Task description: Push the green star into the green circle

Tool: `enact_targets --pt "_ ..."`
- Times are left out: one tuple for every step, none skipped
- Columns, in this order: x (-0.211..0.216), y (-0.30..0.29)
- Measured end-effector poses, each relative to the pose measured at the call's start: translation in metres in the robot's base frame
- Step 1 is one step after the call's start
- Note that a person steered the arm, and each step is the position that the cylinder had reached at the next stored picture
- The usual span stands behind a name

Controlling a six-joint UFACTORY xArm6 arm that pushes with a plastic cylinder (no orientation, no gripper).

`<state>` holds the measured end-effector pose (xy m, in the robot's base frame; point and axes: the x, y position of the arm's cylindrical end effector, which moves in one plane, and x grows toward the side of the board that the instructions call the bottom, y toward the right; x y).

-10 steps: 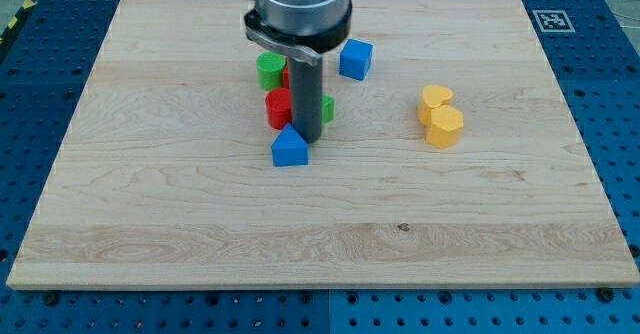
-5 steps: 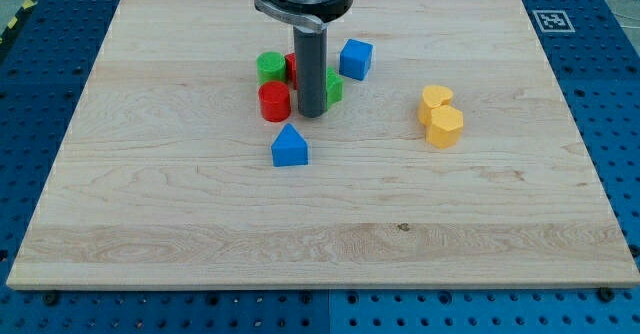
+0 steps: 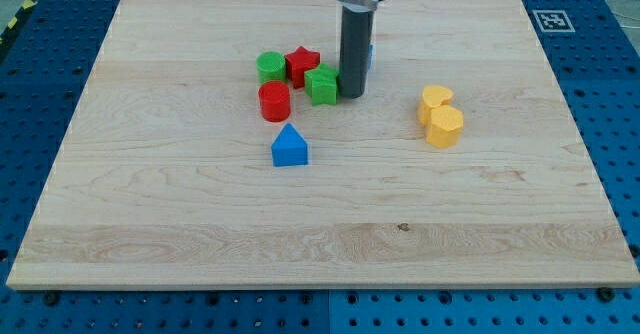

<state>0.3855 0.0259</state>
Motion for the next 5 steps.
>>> enact_targets --pt "0.0 -0.034" --pt "-0.006 -0.059" --pt "-0.023 -0.06" --pt "-0.023 -0.062" --pt "-0.019 -0.062"
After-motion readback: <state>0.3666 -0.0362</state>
